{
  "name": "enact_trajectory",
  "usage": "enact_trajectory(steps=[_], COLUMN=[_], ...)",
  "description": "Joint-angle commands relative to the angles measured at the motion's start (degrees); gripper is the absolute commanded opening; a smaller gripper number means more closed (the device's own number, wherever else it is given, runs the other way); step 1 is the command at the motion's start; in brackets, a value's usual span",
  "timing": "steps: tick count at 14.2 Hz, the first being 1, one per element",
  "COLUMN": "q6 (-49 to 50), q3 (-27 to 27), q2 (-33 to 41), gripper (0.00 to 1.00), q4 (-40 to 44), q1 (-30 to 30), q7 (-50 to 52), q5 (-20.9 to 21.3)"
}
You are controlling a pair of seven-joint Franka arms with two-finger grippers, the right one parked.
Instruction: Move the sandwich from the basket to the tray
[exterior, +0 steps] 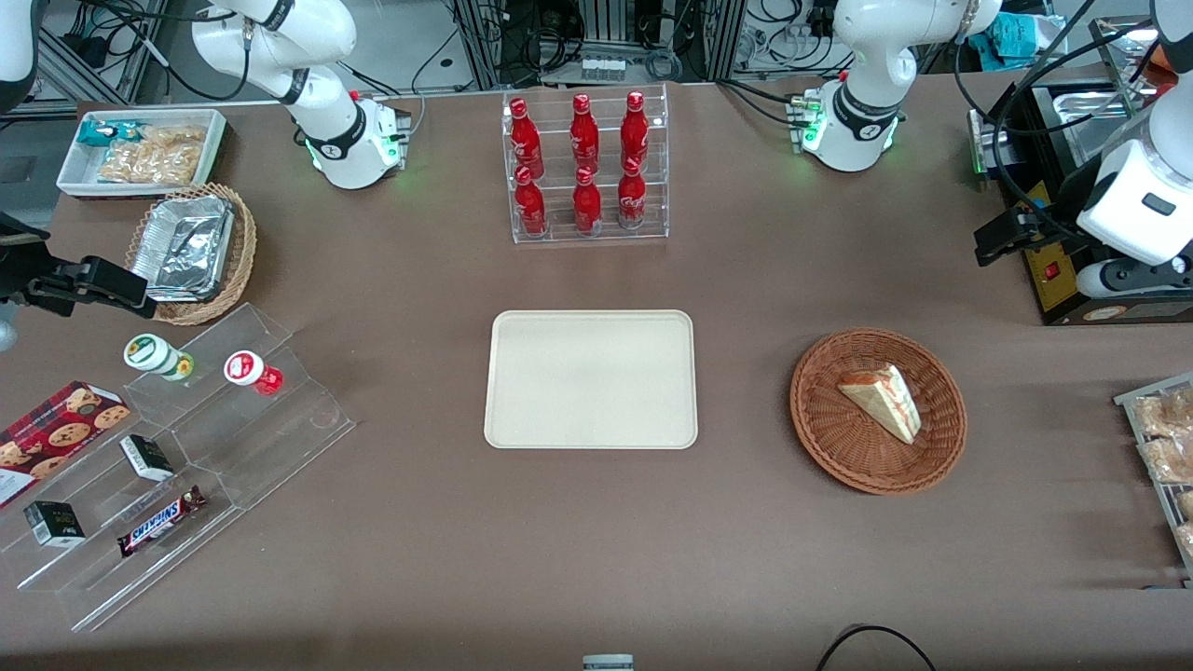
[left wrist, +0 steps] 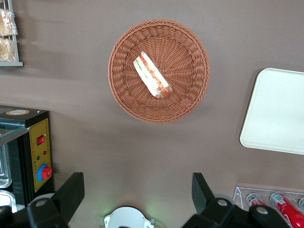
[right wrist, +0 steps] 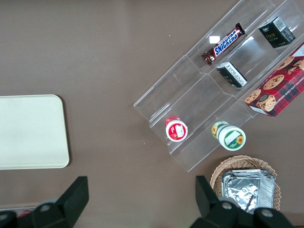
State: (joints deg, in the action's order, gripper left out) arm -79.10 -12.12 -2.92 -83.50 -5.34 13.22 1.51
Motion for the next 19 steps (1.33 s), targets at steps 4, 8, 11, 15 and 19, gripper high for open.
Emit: enact_trajectory(steps=[4,8,11,15,19], q6=[0.87,0.17,-3.5,-17.89,-28.03], q3=[0.17,0.43,0.44,0.52,0.61], q2=[0.64,-1.55,-4.01,-8.4,-16.3], gripper=[1.0,1.0,1.0,1.0,1.0], q4=[0.35,-0.43,-5.08,-14.48,-17.14], q1=[-0.03,-0.47,-0.47,-0.55,-0.64], q7=[-0.31,6.77,20.76,29.57,36.95], q5=[-0.1,-0.2,0.24,0.51,2.43])
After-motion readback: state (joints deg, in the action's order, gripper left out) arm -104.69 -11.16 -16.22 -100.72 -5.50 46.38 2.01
